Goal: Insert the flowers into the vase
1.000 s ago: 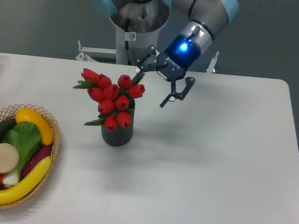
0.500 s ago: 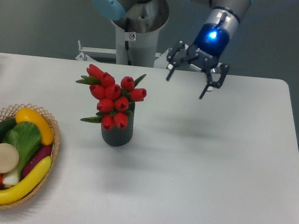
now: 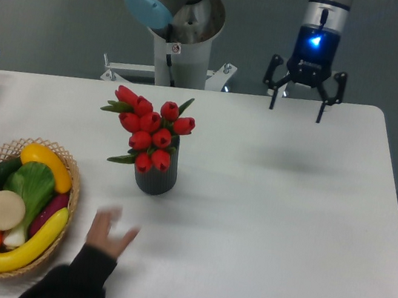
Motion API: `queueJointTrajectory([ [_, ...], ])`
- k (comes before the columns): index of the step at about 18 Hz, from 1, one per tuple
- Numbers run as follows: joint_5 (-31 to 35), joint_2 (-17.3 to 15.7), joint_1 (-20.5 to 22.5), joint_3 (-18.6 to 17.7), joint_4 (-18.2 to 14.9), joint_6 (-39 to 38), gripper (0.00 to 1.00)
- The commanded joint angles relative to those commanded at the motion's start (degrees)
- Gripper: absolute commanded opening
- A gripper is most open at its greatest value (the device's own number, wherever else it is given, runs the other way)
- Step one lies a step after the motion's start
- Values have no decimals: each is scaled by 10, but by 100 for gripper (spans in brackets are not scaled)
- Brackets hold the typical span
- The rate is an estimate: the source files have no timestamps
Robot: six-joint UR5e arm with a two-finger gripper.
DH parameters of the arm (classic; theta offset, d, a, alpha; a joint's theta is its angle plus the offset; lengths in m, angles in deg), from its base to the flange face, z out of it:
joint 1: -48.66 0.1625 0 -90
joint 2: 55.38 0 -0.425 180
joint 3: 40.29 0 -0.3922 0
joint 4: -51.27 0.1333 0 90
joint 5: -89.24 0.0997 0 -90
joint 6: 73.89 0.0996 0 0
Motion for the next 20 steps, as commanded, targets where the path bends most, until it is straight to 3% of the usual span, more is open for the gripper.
queueJointTrajectory([
  [4, 91, 33, -1, 34, -3, 40, 100],
  [7, 150, 68, -4, 73, -28, 41, 100],
  [12, 199, 120, -22, 130, -60, 47, 100],
  [16, 232, 158, -41, 168, -60, 56, 100],
  [20, 234, 172, -47, 190, -60, 56, 100],
])
